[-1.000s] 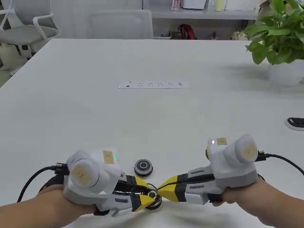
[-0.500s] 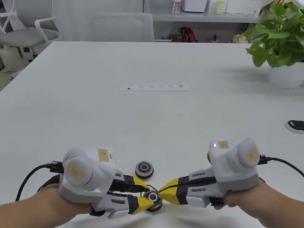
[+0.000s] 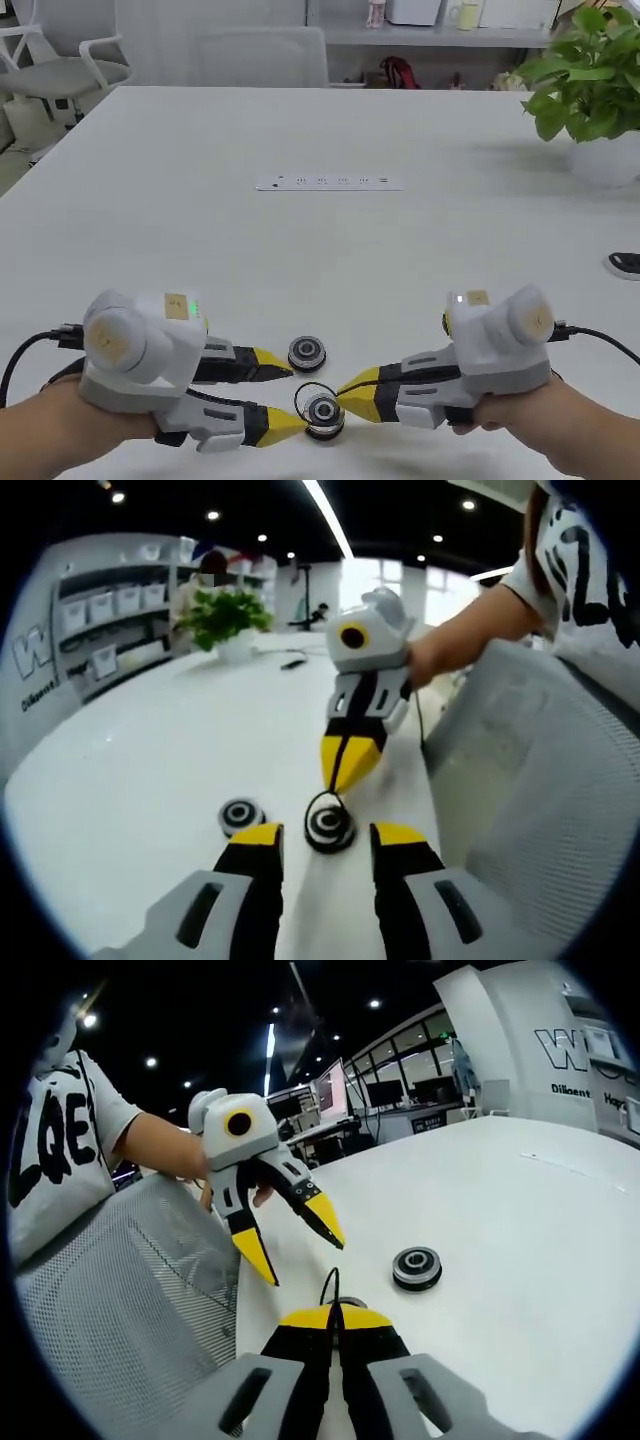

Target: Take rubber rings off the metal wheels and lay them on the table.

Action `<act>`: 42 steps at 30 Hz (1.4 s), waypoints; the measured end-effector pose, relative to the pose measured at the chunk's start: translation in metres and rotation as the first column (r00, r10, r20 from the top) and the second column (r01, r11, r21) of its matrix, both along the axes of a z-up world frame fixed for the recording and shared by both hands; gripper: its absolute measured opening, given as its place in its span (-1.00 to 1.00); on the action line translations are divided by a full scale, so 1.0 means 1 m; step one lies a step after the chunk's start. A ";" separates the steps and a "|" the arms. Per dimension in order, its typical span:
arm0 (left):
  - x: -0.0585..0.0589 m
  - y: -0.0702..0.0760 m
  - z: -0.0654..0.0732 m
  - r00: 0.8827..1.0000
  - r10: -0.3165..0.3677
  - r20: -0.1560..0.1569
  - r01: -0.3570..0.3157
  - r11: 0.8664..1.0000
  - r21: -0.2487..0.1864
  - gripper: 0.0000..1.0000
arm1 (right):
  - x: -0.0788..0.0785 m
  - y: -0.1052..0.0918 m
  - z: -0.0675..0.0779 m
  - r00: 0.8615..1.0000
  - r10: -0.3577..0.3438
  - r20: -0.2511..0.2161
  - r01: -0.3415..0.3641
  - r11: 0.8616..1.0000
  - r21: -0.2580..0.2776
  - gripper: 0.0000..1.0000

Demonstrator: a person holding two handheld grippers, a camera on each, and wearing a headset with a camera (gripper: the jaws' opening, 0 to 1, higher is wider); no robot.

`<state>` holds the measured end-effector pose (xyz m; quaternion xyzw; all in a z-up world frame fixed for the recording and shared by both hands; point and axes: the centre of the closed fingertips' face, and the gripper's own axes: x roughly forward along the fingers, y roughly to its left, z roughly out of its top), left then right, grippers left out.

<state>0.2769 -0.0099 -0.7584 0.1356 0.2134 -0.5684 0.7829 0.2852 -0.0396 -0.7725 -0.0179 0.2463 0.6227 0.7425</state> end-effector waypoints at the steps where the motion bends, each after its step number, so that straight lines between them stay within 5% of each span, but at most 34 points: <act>1: 0.000 0.003 0.002 1.000 0.001 0.006 -0.001 1.000 0.001 -0.27 | 0.000 0.000 0.001 1.000 0.001 -0.001 -0.001 1.000 0.002 -1.00; 22: -0.003 0.039 0.022 0.997 0.081 0.020 -0.080 0.996 -0.035 0.35 | 0.003 0.017 0.016 0.999 0.039 0.007 -0.039 0.999 0.018 -1.00; 42: -0.005 0.069 0.024 0.986 0.164 0.016 -0.163 0.986 -0.039 0.46 | 0.001 0.047 0.003 0.994 0.109 0.012 -0.108 0.993 -0.053 -1.00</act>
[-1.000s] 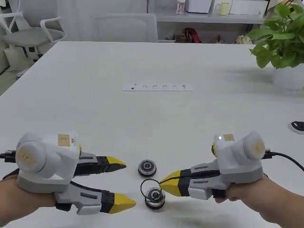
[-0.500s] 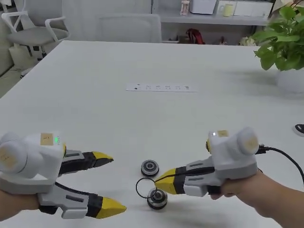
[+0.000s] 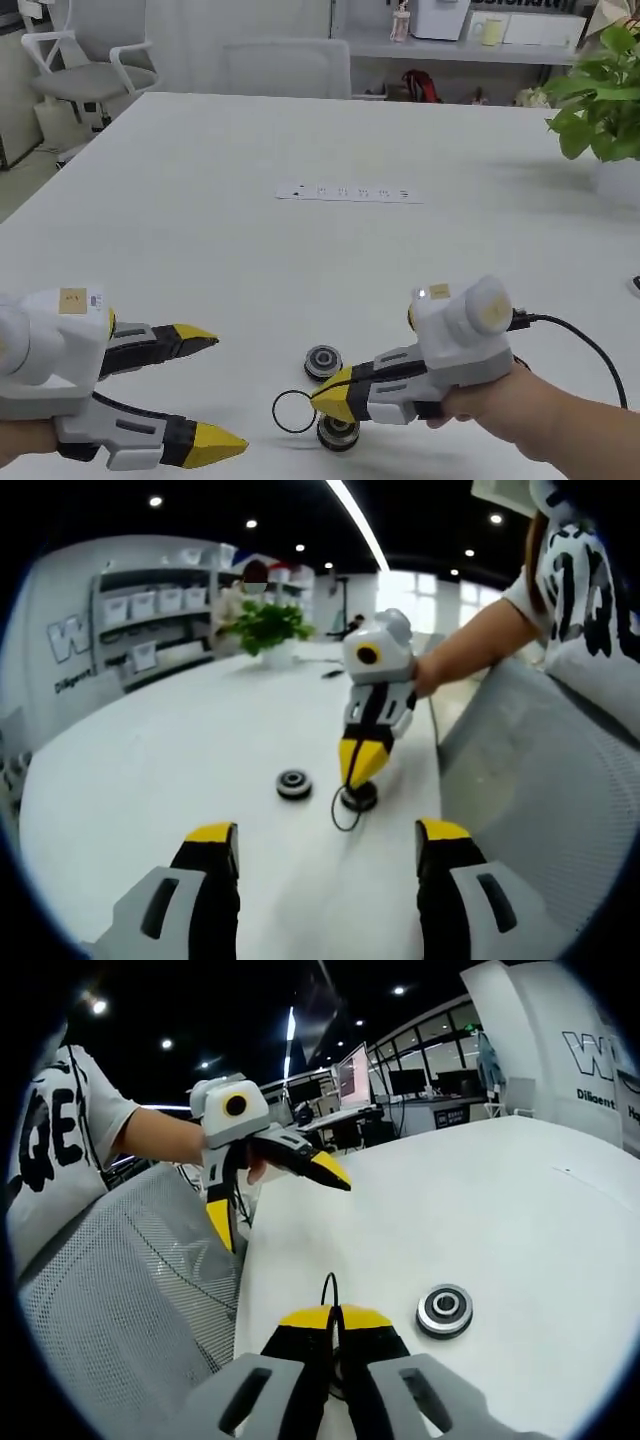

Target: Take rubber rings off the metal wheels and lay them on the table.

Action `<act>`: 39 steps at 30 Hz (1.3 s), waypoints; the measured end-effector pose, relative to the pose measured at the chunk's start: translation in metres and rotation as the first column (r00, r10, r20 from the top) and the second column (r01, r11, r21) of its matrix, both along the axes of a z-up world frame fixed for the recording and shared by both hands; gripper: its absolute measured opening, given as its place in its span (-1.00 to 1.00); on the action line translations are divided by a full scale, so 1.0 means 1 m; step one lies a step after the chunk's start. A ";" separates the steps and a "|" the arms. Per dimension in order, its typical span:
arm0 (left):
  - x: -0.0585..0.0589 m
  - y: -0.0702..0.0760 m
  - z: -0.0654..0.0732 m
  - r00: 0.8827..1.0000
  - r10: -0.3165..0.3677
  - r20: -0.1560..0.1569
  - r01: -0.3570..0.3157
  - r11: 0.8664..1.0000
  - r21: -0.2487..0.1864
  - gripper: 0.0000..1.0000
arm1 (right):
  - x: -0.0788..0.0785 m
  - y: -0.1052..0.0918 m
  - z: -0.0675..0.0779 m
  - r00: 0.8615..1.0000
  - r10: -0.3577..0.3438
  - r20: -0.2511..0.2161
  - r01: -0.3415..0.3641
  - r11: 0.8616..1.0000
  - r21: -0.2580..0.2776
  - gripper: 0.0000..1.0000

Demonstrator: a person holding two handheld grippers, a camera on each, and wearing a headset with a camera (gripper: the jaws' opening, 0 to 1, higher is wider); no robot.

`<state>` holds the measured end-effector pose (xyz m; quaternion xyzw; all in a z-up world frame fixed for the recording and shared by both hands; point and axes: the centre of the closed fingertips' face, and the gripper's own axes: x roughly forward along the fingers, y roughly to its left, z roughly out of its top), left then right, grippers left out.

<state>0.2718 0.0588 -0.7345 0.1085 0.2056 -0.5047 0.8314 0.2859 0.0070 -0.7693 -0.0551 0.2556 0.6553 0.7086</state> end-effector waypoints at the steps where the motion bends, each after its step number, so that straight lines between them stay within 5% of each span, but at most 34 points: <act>1: 0.000 0.001 -0.001 1.000 0.002 -0.001 -0.002 1.000 0.003 0.46 | 0.000 0.001 -0.001 1.000 0.001 -0.001 -0.001 1.000 -0.002 -1.00; 18: -0.004 0.011 0.001 1.000 0.031 -0.003 -0.031 1.000 0.005 0.46 | -0.004 0.011 -0.016 0.998 0.032 0.048 -0.028 0.997 -0.068 -1.00; 39: -0.004 0.004 0.004 1.000 0.017 -0.002 -0.017 1.000 0.005 0.45 | 0.004 -0.004 -0.001 0.997 -0.011 0.076 0.014 0.999 -0.034 -0.64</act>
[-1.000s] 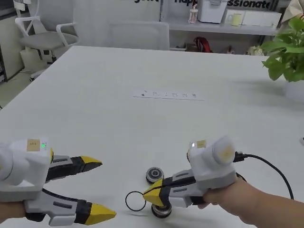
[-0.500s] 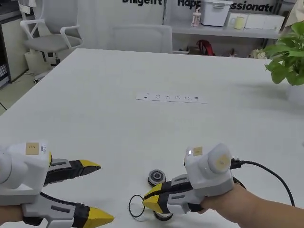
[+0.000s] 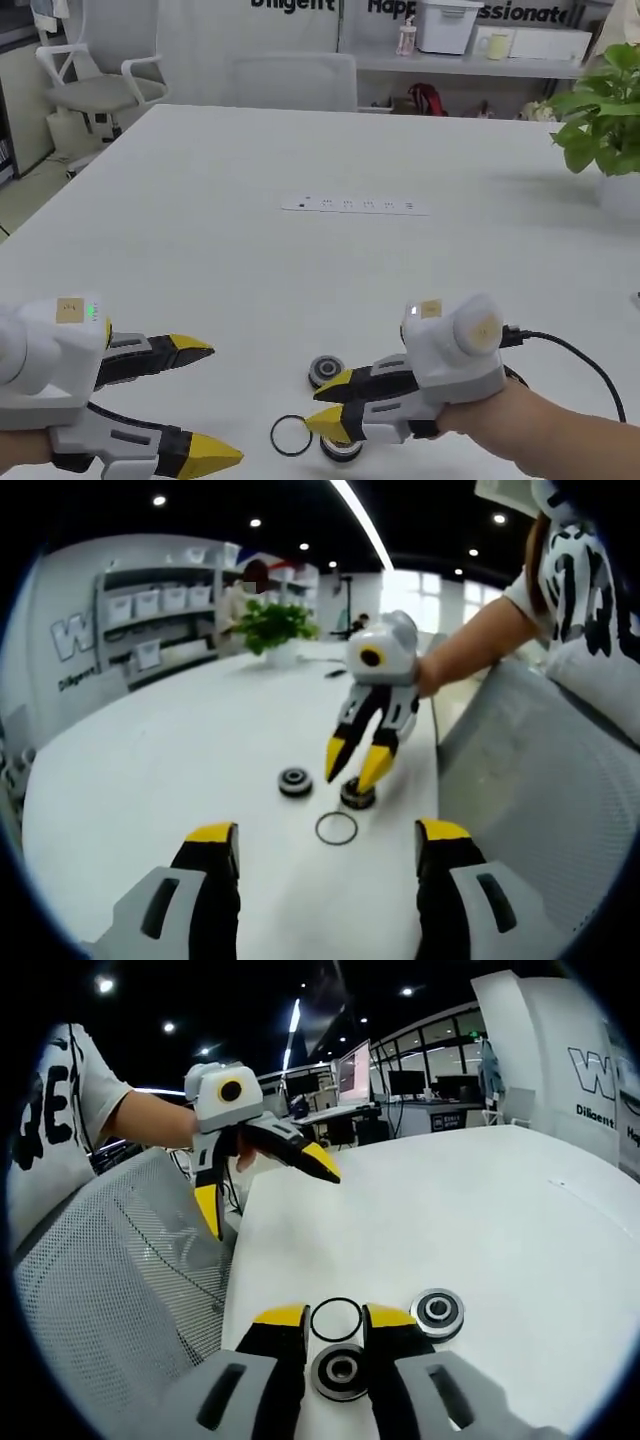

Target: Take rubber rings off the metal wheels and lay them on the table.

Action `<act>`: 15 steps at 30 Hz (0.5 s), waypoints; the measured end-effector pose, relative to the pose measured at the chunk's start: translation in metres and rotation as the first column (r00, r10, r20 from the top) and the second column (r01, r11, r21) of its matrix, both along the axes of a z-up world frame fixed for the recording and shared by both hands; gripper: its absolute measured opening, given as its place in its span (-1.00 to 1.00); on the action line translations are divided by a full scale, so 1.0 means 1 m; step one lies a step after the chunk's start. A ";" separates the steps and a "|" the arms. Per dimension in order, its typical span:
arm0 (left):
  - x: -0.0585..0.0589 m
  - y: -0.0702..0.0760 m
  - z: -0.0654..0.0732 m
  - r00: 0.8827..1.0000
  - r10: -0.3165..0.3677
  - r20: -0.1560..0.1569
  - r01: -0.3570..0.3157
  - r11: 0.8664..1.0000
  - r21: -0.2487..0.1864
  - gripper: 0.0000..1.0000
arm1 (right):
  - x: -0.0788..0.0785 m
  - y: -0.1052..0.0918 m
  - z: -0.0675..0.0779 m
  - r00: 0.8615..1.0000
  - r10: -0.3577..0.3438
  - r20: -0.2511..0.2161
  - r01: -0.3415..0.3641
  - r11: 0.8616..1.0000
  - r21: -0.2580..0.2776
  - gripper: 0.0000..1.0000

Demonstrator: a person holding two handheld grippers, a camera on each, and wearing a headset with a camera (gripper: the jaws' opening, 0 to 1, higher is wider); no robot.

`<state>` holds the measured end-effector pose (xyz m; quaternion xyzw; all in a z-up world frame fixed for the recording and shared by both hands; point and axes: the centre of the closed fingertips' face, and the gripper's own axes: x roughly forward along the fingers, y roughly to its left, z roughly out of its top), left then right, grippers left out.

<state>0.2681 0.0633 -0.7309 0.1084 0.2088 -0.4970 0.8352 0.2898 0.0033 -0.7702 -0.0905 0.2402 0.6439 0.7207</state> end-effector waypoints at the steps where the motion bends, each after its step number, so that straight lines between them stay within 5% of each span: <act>1: 0.001 -0.001 0.001 1.000 -0.001 0.001 0.001 1.000 -0.001 0.45 | 0.000 -0.001 0.002 1.000 -0.002 0.002 0.002 1.000 0.003 -0.62; 15: 0.008 -0.011 0.009 1.000 -0.030 0.008 0.030 1.000 -0.004 0.42 | 0.002 -0.025 0.017 0.999 -0.029 0.020 0.028 0.999 0.033 -0.55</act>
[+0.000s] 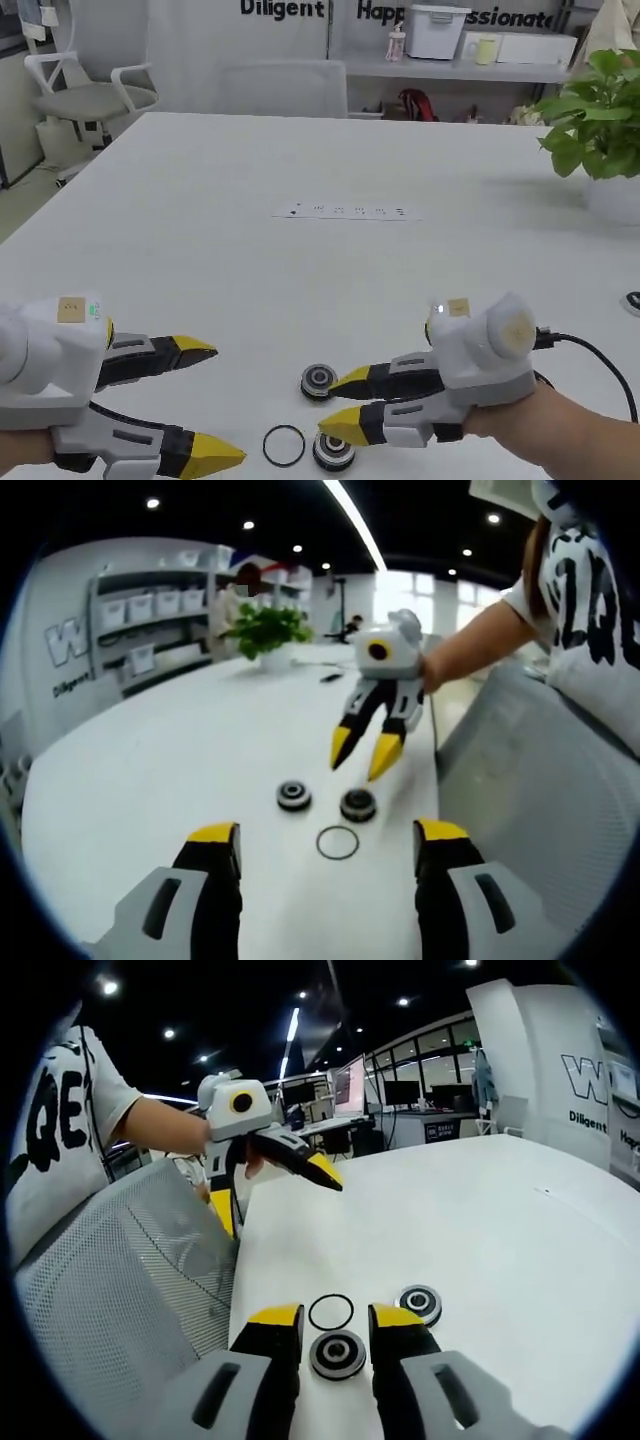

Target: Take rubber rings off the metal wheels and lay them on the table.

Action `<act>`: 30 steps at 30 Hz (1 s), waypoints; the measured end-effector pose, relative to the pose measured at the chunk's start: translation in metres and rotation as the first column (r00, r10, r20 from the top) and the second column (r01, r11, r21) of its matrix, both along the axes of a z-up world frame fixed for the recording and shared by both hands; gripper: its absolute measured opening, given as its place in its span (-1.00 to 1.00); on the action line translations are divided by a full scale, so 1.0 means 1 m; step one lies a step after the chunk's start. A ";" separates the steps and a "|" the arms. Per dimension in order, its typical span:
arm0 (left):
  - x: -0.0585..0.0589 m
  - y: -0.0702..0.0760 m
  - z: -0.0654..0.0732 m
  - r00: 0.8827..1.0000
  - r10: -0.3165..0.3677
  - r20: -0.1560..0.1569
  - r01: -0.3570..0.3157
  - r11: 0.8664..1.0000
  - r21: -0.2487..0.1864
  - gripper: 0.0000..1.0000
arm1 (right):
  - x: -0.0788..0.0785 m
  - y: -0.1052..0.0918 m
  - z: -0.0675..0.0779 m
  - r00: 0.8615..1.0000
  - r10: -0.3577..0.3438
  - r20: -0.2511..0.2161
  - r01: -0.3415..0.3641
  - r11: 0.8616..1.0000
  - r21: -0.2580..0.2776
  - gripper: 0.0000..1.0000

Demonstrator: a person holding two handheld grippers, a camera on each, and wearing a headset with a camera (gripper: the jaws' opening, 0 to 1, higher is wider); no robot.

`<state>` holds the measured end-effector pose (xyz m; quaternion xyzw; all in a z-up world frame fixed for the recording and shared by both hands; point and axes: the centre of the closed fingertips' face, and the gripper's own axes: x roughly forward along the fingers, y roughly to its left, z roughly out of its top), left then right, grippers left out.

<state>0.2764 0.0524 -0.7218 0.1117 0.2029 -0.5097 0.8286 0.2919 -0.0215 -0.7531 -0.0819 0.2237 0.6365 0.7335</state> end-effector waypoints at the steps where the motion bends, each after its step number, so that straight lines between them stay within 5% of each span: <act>1: 0.001 -0.001 0.001 1.000 -0.004 0.000 0.004 1.000 0.000 0.42 | 0.000 -0.003 0.000 1.000 -0.005 -0.002 0.005 1.000 0.001 -0.55; 18: 0.005 -0.028 -0.005 0.998 -0.059 -0.007 0.059 0.998 -0.011 0.35 | 0.003 -0.038 -0.014 0.995 -0.095 -0.029 0.095 0.995 0.007 -0.54; 30: 0.003 -0.052 -0.015 0.992 -0.125 -0.020 0.125 0.992 -0.006 0.24 | -0.006 -0.037 -0.031 0.996 -0.084 -0.042 0.084 0.996 -0.004 -0.55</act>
